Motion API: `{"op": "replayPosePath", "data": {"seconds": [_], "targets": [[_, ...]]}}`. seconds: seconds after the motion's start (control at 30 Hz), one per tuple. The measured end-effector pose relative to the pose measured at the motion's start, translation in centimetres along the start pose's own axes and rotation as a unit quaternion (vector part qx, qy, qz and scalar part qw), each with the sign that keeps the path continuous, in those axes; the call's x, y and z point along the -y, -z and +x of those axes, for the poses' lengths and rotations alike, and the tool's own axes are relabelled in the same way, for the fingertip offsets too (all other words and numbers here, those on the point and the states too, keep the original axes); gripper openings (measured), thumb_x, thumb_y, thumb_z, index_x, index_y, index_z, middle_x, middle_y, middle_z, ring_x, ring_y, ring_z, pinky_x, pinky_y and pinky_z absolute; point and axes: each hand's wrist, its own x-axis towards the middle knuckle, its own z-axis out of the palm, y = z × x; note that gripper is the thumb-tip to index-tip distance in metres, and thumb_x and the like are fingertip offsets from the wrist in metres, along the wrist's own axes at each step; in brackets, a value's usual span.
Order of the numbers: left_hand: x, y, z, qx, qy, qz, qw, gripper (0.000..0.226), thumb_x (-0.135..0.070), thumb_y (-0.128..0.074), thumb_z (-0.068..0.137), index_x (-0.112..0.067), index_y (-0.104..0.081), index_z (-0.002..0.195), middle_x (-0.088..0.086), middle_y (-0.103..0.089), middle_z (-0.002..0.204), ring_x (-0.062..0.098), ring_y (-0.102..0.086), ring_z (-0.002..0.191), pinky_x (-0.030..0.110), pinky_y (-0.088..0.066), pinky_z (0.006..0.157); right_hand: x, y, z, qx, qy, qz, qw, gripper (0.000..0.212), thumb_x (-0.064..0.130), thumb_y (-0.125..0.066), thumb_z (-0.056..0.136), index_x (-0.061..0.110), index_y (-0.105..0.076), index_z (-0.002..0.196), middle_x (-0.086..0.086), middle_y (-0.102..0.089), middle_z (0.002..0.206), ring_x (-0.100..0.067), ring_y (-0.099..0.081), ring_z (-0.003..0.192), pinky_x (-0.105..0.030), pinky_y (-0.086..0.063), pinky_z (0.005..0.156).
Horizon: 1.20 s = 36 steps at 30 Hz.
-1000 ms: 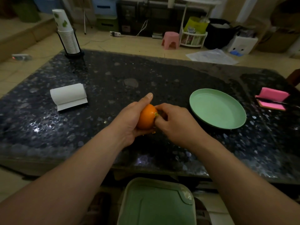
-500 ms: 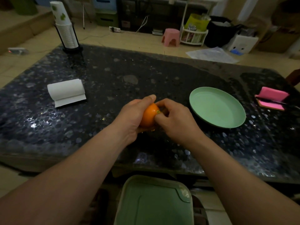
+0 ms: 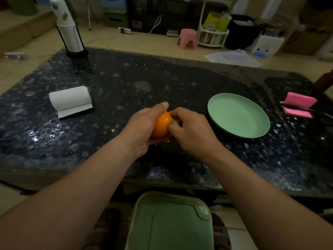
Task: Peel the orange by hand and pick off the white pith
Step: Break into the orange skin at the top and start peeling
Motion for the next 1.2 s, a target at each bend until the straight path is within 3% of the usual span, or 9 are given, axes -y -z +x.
{"op": "replayPosePath", "data": {"seconds": [0.1, 0.2, 0.33, 0.5, 0.67, 0.83, 1.0, 1.2], "targets": [[-0.1, 0.3, 0.0, 0.002, 0.007, -0.01, 1.0, 0.039, -0.049, -0.077, 0.091, -0.021, -0.066, 0.115, 0.015, -0.07, 0.12, 0.032, -0.074, 0.1, 0.051, -0.066, 0.079, 0.0, 0.2, 0.0, 0.009, 0.006, -0.001, 1.0, 0.024, 0.028, -0.062, 0.1, 0.03, -0.07, 0.123, 0.01, -0.068, 0.084, -0.005, -0.064, 0.071, -0.024, -0.045, 0.062], [-0.3, 0.6, 0.1, 0.007, 0.019, -0.025, 0.999, 0.042, -0.048, -0.078, 0.09, -0.019, -0.064, 0.118, 0.017, -0.071, 0.121, 0.03, -0.074, 0.094, 0.046, -0.066, 0.074, -0.2, 0.7, 0.1, 0.036, 0.031, -0.037, 0.998, 0.025, 0.033, -0.057, 0.104, 0.03, -0.069, 0.126, 0.009, -0.069, 0.086, -0.007, -0.065, 0.073, -0.032, -0.052, 0.065], [0.0, 0.5, 0.2, 0.015, 0.024, -0.004, 1.0, 0.044, -0.049, -0.077, 0.091, -0.018, -0.064, 0.118, 0.015, -0.071, 0.12, 0.03, -0.074, 0.096, 0.045, -0.066, 0.075, -0.2, 0.4, 0.1, 0.018, 0.081, -0.133, 0.988, 0.014, 0.028, -0.056, 0.102, 0.017, -0.064, 0.103, 0.002, -0.063, 0.082, -0.018, -0.06, 0.072, -0.036, -0.045, 0.062], [0.1, 0.3, 0.2, 0.009, 0.026, -0.007, 1.0, 0.04, -0.049, -0.077, 0.091, -0.019, -0.065, 0.115, 0.013, -0.072, 0.115, 0.027, -0.073, 0.091, 0.042, -0.065, 0.069, -0.8, -0.1, 0.2, -0.01, 0.072, -0.065, 0.995, 0.006, 0.021, -0.061, 0.097, 0.019, -0.066, 0.097, 0.006, -0.062, 0.075, -0.01, -0.059, 0.066, -0.034, -0.048, 0.059], [0.0, 0.8, 0.1, 0.02, 0.049, -0.016, 0.998, 0.054, -0.051, -0.083, 0.085, -0.02, -0.066, 0.126, 0.015, -0.071, 0.123, 0.03, -0.074, 0.096, 0.039, -0.062, 0.064, -1.3, 0.0, 0.4, -0.002, 0.068, -0.036, 0.997, 0.007, 0.021, -0.063, 0.097, 0.022, -0.069, 0.098, 0.008, -0.064, 0.075, -0.007, -0.06, 0.067, -0.029, -0.046, 0.059], [-0.2, 0.9, -0.2, 0.022, 0.042, -0.013, 0.999, 0.048, -0.048, -0.078, 0.09, -0.016, -0.064, 0.123, 0.015, -0.075, 0.105, 0.027, -0.074, 0.084, 0.036, -0.061, 0.057, -1.2, 0.4, 0.6, 0.038, 0.025, -0.007, 0.999, 0.015, 0.029, -0.061, 0.104, 0.03, -0.072, 0.113, 0.01, -0.069, 0.086, -0.003, -0.065, 0.074, -0.021, -0.049, 0.063], [-0.3, 0.3, 0.0, 0.007, 0.003, 0.022, 1.0, 0.044, -0.05, -0.076, 0.092, -0.016, -0.065, 0.116, 0.019, -0.073, 0.119, 0.028, -0.072, 0.087, 0.04, -0.064, 0.061, -0.8, 0.1, 0.6, -0.001, 0.025, -0.062, 0.998, 0.017, 0.03, -0.063, 0.099, 0.022, -0.066, 0.085, 0.005, -0.065, 0.072, -0.01, -0.062, 0.066, -0.032, -0.047, 0.058], [-0.3, 0.9, 0.0, 0.032, 0.039, -0.007, 0.999, 0.046, -0.05, -0.078, 0.089, -0.019, -0.065, 0.12, 0.018, -0.072, 0.122, 0.029, -0.072, 0.088, 0.038, -0.062, 0.059, -0.7, 0.7, 0.5, 0.0, -0.012, 0.038, 0.999, 0.016, 0.022, -0.067, 0.096, 0.018, -0.069, 0.081, 0.002, -0.066, 0.068, -0.002, -0.06, 0.053, -0.016, -0.042, 0.048]]}}
